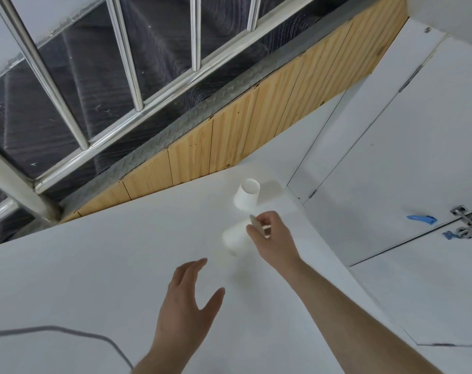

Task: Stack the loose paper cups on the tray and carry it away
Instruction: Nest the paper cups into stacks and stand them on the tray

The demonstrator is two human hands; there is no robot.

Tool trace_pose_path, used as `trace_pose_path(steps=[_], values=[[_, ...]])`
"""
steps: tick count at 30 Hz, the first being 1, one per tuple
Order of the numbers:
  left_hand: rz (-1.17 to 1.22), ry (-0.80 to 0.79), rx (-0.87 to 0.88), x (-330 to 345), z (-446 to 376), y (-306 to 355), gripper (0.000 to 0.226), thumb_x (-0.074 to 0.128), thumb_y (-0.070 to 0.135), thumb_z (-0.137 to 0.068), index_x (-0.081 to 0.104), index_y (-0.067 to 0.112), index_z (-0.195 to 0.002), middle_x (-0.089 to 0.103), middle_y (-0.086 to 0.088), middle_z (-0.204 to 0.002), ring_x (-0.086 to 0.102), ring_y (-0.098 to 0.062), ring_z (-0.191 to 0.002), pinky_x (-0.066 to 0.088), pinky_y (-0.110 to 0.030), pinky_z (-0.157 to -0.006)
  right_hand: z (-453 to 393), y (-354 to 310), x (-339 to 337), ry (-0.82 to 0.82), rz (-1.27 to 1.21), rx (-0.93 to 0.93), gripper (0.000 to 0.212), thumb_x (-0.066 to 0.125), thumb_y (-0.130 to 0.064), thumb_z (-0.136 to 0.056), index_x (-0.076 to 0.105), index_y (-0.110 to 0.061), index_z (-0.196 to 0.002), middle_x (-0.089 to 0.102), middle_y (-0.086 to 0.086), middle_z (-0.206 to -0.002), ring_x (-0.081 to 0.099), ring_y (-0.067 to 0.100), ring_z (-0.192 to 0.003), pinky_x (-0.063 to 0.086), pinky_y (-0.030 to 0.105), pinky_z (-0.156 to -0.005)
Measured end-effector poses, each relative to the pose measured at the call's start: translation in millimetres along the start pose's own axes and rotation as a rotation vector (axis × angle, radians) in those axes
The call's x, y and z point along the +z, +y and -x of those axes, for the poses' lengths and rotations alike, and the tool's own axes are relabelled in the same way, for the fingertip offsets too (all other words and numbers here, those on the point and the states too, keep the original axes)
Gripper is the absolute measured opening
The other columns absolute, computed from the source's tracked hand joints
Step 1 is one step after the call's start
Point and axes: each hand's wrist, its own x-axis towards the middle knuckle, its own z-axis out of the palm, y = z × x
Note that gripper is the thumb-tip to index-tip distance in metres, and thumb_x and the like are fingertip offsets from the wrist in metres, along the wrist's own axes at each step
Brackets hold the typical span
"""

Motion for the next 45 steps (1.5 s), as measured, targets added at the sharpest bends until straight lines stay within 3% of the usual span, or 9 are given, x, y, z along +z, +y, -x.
trace_pose_path(steps=[4,6,11,16,22,28,31,37,45], values=[[0.187,0.05,-0.041,-6,-9,14,0.083,0.07,0.049,-0.069,0.034,0.032,-0.141,0.037,0.019,-0.129,0.043,0.01,-0.112,0.046,-0.02,-0.082,32,-14,14,-0.336,-0.602,0.332,0.028,0.057,-0.027,-0.09,0.06,-0.007,-0.109,0.064,0.01,-0.094,0.066,0.022,-0.075,0.055,0.04,-0.076],[0.257,0.068,-0.045,-9,-11,18,0.088,0.068,0.053,-0.065,0.032,0.033,-0.143,0.038,0.017,-0.131,0.044,0.005,-0.117,0.05,-0.023,-0.084,40,-15,19,-0.454,-0.72,0.38,0.042,0.054,-0.03,-0.085,0.061,-0.003,-0.116,0.065,0.013,-0.092,0.064,0.025,-0.077,0.053,0.041,-0.079],[0.312,0.07,-0.079,-12,-14,21,0.073,0.074,0.034,-0.076,0.036,0.041,-0.137,0.04,0.027,-0.12,0.045,0.008,-0.111,0.051,-0.03,-0.086,48,-10,28,-0.593,-0.805,0.402,0.035,0.048,-0.027,-0.094,0.062,-0.004,-0.116,0.064,0.013,-0.092,0.062,0.026,-0.079,0.051,0.041,-0.081],[0.114,0.036,-0.078,-16,-15,9,0.074,0.075,0.023,-0.076,0.037,0.04,-0.137,0.038,0.014,-0.118,0.047,0.0,-0.104,0.037,-0.009,-0.078,38,-9,33,-0.472,-0.445,0.287,0.024,0.055,-0.033,-0.096,0.063,-0.017,-0.111,0.069,0.002,-0.096,0.067,0.016,-0.08,0.053,0.032,-0.073],[-0.303,-0.087,-0.068,-19,-15,-12,0.08,0.068,0.027,-0.077,0.026,0.034,-0.145,0.031,0.006,-0.127,0.043,-0.015,-0.114,0.05,-0.024,-0.079,-15,-4,26,-0.106,0.242,-0.164,0.041,0.062,-0.03,-0.091,0.055,-0.02,-0.13,0.057,0.0,-0.123,0.056,0.018,-0.107,0.048,0.032,-0.091],[-0.388,-0.193,-0.08,-19,-16,-30,0.082,0.077,0.022,-0.063,0.042,0.024,-0.137,0.045,0.001,-0.12,0.056,-0.021,-0.102,0.051,-0.024,-0.06,-70,-24,19,-0.088,0.692,-0.26,0.062,0.055,-0.027,-0.095,0.028,-0.02,-0.15,0.018,0.002,-0.157,0.021,0.028,-0.14,0.046,0.039,-0.096],[-0.408,-0.185,-0.049,-18,-16,-43,0.083,0.083,0.018,-0.049,0.052,0.021,-0.127,0.053,-0.001,-0.111,0.062,-0.023,-0.088,0.048,-0.022,-0.048,-89,-26,23,-0.127,0.749,-0.219,0.066,0.054,-0.024,-0.096,0.021,-0.022,-0.152,0.004,0.003,-0.161,0.009,0.03,-0.145,0.045,0.039,-0.096],[-0.454,-0.165,-0.039,-17,-19,-39,0.073,0.059,0.026,-0.082,0.023,0.031,-0.145,0.028,0.006,-0.14,0.04,-0.016,-0.124,0.047,-0.022,-0.082,-110,-20,28,-0.162,0.741,-0.171,0.063,0.054,-0.022,-0.096,0.024,-0.022,-0.152,0.011,0.005,-0.159,0.018,0.034,-0.143,0.042,0.042,-0.1],[-0.447,-0.186,-0.034,-11,-19,-51,0.08,0.079,0.019,-0.058,0.048,0.025,-0.132,0.05,0.001,-0.123,0.059,-0.023,-0.1,0.05,-0.025,-0.057,-109,-11,29,-0.077,0.657,-0.267,0.045,0.056,-0.011,-0.093,0.046,-0.018,-0.137,0.036,0.008,-0.138,0.045,0.032,-0.114,0.046,0.037,-0.087]])
